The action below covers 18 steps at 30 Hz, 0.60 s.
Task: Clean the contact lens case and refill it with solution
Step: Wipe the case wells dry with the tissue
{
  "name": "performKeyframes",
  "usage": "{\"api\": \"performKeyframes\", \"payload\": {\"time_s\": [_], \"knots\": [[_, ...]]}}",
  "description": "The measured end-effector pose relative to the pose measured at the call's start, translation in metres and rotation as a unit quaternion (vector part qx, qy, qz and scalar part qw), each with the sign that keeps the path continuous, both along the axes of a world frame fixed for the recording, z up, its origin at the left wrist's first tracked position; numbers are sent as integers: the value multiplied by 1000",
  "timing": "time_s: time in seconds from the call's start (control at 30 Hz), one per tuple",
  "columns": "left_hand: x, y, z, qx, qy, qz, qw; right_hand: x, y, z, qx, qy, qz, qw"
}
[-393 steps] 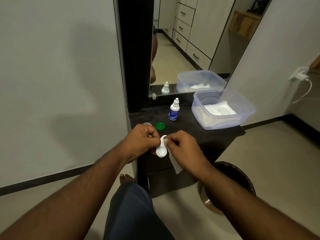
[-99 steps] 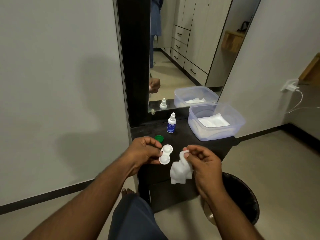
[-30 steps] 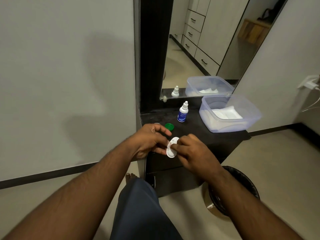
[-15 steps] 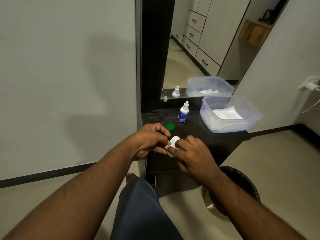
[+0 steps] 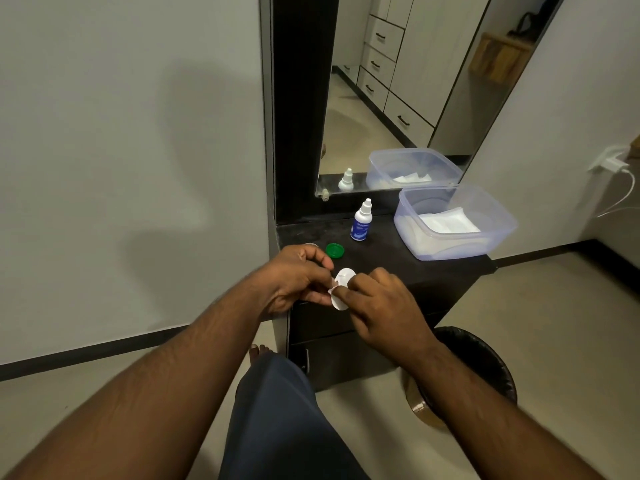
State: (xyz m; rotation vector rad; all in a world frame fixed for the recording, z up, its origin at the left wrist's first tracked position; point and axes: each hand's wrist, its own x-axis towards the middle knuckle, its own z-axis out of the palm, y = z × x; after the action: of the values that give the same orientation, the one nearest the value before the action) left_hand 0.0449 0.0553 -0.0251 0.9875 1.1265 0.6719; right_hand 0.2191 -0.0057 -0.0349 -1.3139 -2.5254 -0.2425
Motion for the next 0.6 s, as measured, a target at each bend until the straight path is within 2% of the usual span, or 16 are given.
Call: {"api": "performKeyframes", "payload": {"time_s": [0.37, 0.6], "knots": [[2, -2, 2, 8, 13, 4, 1000, 4, 0, -9, 9, 42, -12, 999], [5, -3, 1, 13, 21, 37, 999, 6, -1, -19, -5, 140, -60, 988]]}}
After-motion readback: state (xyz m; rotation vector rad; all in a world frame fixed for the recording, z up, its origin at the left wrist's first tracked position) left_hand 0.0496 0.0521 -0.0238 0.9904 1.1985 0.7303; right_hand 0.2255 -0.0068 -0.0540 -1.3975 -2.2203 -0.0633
